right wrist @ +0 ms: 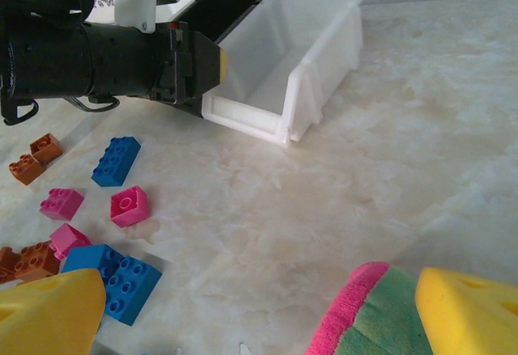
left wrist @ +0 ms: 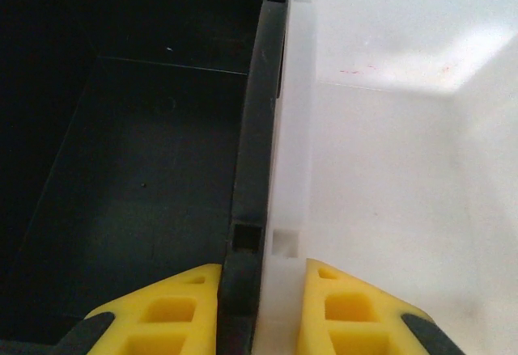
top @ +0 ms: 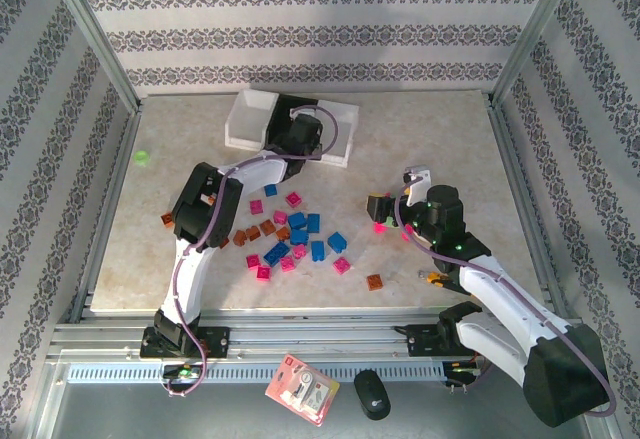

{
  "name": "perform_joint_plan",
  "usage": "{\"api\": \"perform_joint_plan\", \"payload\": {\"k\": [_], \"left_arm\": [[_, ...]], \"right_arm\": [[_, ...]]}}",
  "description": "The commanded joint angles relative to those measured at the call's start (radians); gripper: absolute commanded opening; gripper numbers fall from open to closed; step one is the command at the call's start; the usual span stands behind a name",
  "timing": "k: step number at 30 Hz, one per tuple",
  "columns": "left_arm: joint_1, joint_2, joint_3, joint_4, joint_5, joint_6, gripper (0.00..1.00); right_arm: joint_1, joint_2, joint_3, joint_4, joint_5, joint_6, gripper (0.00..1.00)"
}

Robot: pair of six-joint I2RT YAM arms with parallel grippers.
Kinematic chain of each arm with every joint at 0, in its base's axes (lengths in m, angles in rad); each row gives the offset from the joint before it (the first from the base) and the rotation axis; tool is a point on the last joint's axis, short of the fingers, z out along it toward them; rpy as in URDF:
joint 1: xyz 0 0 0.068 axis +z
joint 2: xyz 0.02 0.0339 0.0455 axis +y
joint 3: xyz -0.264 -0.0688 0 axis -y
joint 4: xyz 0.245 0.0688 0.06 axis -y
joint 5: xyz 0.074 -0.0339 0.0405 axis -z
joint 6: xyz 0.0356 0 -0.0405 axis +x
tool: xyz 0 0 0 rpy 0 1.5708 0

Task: Sort the legos into containers by color
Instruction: Move the container to the top-center of the table.

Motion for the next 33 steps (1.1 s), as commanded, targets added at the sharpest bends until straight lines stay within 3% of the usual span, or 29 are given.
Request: {"api": "perform_joint_plan", "payload": {"k": [1, 17, 18, 25, 33], "left_arm": [[-0.026, 0.012, 0.043, -0.104, -0.099, -0.146, 0.05], [-0.04, 0.032, 0.092, -0.207, -0.122, -0.286, 0.11], [-0.04, 0.036, 0.099, -0.21, -0.114, -0.286, 0.15], [-0.039, -0.012, 0.072, -0.195, -0.081, -0.276, 0.69], [-0.04, -0.235, -0.056, -0.18, 0.005, -0.122, 0.99]], "right_arm": [[0.012, -0.013, 0.012, 0.029, 0.035, -0.004, 0.98], [0.015, 0.001, 0.006, 0.047, 0.078, 0.011, 0.98], [0.015, -0.003, 0.007, 0.047, 0.087, 0.013, 0.98], [0.024, 0.013, 0.06, -0.055, 0.148, 0.022, 0.98], [0.079, 0.08, 0.18, -0.355, 0.151, 0.07, 0.98]]}}
